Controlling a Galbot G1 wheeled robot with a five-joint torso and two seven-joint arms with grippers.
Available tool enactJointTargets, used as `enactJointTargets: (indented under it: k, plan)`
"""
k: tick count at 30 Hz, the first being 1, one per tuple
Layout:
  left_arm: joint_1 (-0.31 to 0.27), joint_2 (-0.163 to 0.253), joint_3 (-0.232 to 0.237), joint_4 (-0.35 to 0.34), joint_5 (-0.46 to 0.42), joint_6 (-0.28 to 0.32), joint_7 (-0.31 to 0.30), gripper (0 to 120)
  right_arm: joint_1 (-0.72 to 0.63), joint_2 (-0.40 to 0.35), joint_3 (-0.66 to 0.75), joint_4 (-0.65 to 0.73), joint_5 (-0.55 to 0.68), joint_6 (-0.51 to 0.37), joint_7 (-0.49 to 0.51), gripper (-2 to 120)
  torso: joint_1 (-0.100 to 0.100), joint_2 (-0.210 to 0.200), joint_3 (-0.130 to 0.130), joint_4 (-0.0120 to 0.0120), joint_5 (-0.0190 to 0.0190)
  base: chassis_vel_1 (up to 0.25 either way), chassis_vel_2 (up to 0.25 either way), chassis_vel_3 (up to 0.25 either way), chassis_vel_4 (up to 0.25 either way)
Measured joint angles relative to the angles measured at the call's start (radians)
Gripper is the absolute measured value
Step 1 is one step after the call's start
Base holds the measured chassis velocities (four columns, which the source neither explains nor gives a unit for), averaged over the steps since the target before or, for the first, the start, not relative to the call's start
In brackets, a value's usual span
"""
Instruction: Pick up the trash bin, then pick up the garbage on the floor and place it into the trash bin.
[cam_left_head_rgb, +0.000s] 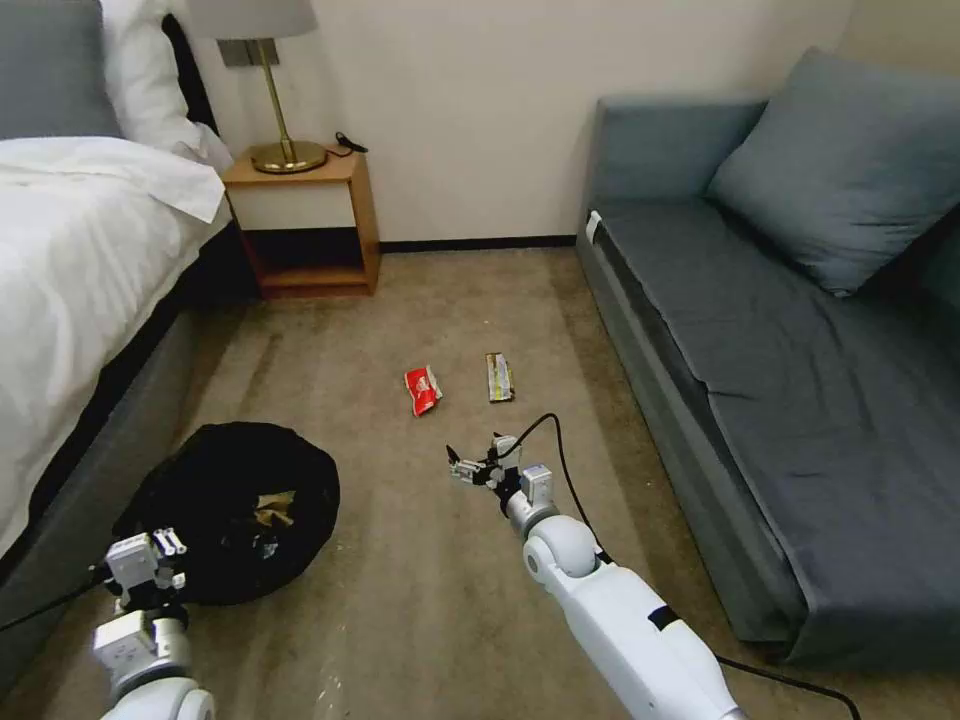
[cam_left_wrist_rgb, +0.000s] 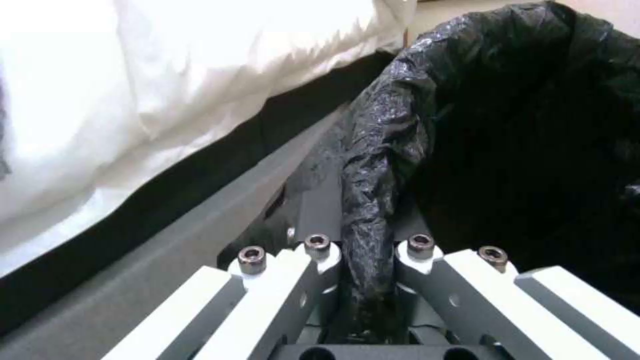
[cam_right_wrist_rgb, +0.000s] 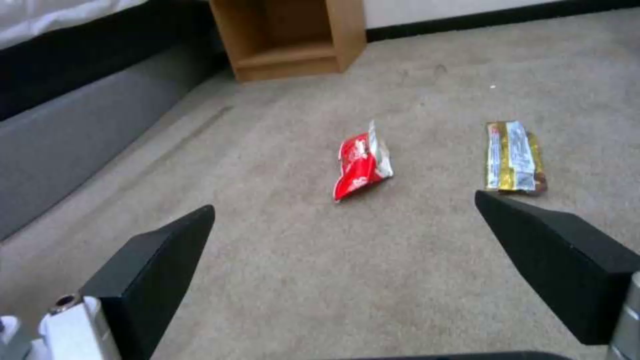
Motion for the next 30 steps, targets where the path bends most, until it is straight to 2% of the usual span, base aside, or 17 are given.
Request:
enactJointTargets:
  k: [30]
  plan:
    - [-0.017, 0.012, 0.004, 0.022, 0.004, 0.001, 0.002, 5, -0.004, 0.013, -0.003, -0.036, -0.016, 0.019, -0.013, 100, 0.0, 0.0, 0.0, -0.0001, -0.0001, -0.07, 0.074, 0.074, -0.073]
